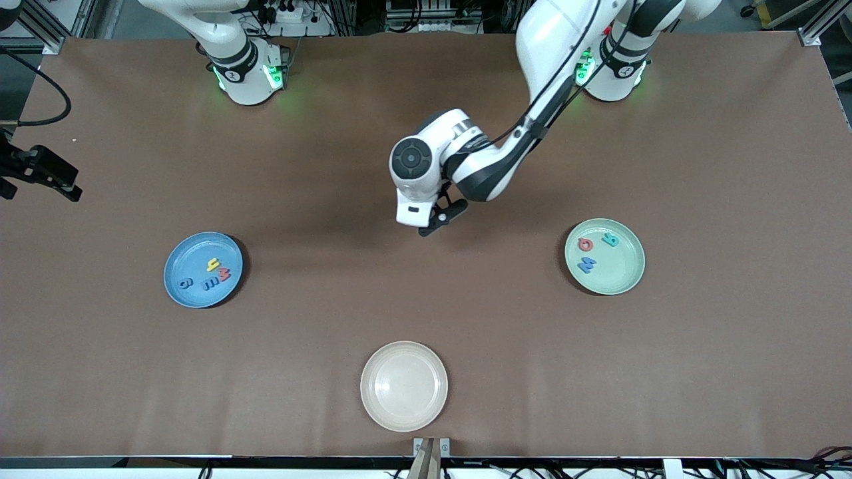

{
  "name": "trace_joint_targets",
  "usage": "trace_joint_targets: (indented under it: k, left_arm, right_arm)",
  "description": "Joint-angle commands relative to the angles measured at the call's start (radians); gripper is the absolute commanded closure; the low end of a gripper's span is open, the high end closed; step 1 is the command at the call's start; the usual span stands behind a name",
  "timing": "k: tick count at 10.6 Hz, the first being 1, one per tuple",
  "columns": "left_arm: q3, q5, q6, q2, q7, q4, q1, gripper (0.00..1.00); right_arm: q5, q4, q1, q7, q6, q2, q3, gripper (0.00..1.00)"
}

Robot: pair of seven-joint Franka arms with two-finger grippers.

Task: Sort upper and lower case letters into plates
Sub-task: 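Carry the yellow H to the green plate while the right gripper retracts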

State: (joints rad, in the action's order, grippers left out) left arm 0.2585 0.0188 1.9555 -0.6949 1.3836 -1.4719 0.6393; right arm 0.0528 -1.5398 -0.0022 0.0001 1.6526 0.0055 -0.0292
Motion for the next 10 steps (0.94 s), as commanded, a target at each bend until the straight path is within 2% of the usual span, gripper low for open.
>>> trace_joint_targets:
  k: [1, 3, 6, 8, 10]
  left_arm:
    - [0.068, -0.03, -0.001, 0.211, -0.189, -0.264, -0.151, 1.0]
    - [0.068, -0.014, 0.009, 0.287, -0.34, -0.371, -0.231, 1.0]
    - [0.071, 0.104, 0.036, 0.308, -0.557, -0.424, -0.395, 1.0]
    - [0.064, 0.125, 0.152, 0.348, -0.781, -0.513, -0.496, 1.0]
    - [0.038, 0.135, 0.186, 0.367, -1.013, -0.539, -0.576, 1.0]
  right_arm:
    - [0.016, 0.013, -0.004, 0.014, -0.069, -0.007, 0.02, 0.0]
    - [0.016, 0.015, -0.004, 0.012, -0.102, -0.01, 0.022, 0.0]
    - [0.015, 0.013, -0.002, 0.014, -0.1, -0.004, 0.031, 0.0]
    - [0.016, 0.012, -0.002, 0.014, -0.105, -0.004, 0.052, 0.0]
    - [0.015, 0.012, -0.002, 0.015, -0.096, -0.001, 0.052, 0.0]
